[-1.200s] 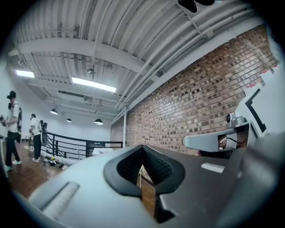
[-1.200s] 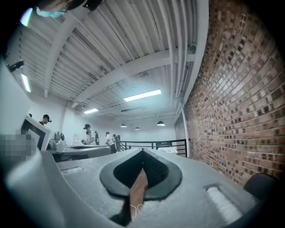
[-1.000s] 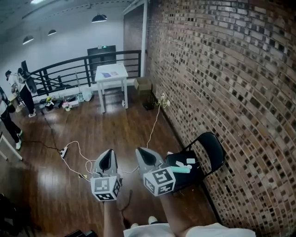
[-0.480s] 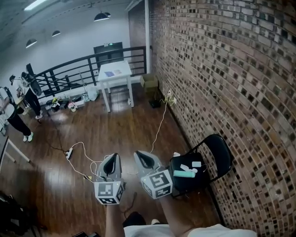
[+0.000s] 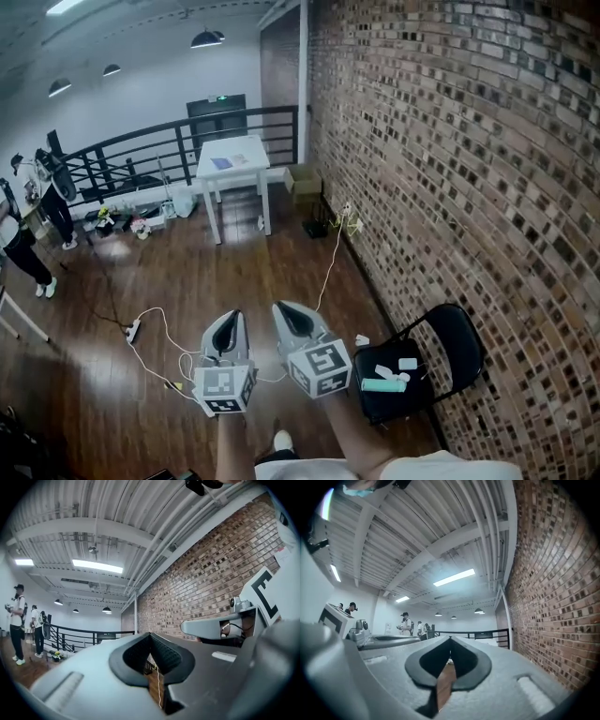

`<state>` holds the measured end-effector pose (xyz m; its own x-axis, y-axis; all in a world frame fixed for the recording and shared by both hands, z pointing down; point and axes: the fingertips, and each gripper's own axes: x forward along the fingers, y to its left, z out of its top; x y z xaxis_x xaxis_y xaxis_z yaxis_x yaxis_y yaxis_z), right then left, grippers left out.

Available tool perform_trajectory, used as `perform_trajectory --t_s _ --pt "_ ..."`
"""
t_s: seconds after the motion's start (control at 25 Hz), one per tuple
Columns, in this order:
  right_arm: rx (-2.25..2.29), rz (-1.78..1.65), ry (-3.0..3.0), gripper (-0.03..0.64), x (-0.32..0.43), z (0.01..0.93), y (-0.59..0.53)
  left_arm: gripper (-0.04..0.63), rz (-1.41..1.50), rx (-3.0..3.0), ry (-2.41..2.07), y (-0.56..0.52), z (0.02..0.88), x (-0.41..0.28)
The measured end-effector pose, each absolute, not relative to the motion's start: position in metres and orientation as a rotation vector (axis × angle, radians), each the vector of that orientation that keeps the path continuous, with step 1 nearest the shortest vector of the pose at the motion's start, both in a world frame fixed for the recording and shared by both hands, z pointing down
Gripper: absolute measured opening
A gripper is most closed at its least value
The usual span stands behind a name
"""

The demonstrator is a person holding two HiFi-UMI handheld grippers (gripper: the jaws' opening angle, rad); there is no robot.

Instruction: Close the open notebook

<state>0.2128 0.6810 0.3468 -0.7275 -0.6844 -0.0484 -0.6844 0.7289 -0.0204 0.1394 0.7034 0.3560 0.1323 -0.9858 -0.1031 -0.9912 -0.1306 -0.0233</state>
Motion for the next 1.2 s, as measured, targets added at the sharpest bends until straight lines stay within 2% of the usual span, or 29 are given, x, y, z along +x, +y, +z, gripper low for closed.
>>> perform_trajectory --t_s 0.36,0.8,1.2 --pt "-1.169 0.057 2.903 -0.009 0.134 0.339 0.595 0.018 0.145 -2.301 2.039 0.612 0.343 0.056" --pt "-1.158 -0.001 2.914 -0.009 0.120 0.355 0.473 0.018 0.064 -2.323 2.062 0.499 0.359 0.048" --pt "-1.073 0.146 2.891 -0.009 0.137 0.306 0.334 0.018 0.123 -2.260 2.101 0.352 0.321 0.054"
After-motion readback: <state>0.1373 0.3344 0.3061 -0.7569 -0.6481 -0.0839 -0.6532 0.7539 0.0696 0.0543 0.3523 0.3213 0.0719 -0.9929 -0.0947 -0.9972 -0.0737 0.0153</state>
